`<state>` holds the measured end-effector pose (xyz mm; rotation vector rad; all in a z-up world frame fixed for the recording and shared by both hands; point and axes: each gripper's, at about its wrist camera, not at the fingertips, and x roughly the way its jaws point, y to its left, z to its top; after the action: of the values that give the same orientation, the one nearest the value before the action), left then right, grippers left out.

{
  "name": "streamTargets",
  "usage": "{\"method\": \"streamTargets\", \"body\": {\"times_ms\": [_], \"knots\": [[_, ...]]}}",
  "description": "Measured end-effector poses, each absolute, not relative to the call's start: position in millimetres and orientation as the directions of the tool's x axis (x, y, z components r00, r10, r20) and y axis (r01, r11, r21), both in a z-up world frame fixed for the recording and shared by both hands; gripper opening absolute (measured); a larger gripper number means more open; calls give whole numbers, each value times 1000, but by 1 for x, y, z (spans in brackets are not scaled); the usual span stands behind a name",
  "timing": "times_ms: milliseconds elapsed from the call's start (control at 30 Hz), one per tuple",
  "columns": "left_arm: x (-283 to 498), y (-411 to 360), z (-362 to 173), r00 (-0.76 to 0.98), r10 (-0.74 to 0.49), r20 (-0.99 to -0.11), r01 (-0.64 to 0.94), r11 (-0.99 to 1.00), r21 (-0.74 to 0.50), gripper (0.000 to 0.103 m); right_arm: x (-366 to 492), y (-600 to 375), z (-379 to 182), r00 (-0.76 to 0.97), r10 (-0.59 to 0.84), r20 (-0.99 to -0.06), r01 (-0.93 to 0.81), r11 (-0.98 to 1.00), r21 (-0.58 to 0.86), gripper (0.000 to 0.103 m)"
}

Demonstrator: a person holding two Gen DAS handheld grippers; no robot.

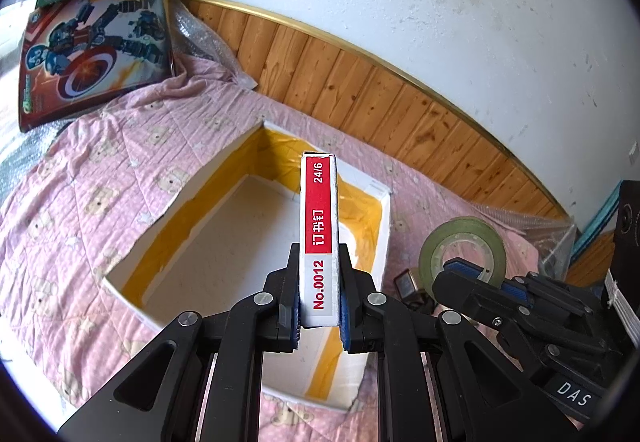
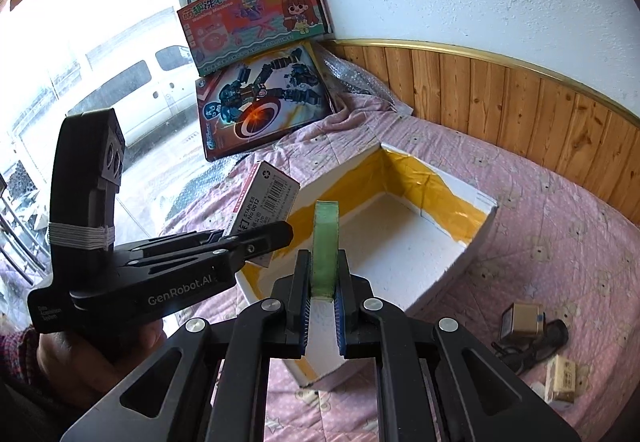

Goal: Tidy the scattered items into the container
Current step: 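Lower the staple box and tape roll into the white box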

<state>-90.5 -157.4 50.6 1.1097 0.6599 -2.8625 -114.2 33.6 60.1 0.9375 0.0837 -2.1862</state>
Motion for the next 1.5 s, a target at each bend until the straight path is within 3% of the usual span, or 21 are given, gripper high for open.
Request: {"method": "streamTargets", "body": {"times_ms": [533, 1500], "knots": [[-150, -173, 40, -700, 187, -689, 153, -904, -400, 14, -171, 25, 50, -416, -625, -661, 652, -711, 263, 11], [-250, -165, -20, -497, 235, -835, 183, -912, -366, 14, -273, 6, -25, -297, -526, -797, 588, -758, 281, 11]]}}
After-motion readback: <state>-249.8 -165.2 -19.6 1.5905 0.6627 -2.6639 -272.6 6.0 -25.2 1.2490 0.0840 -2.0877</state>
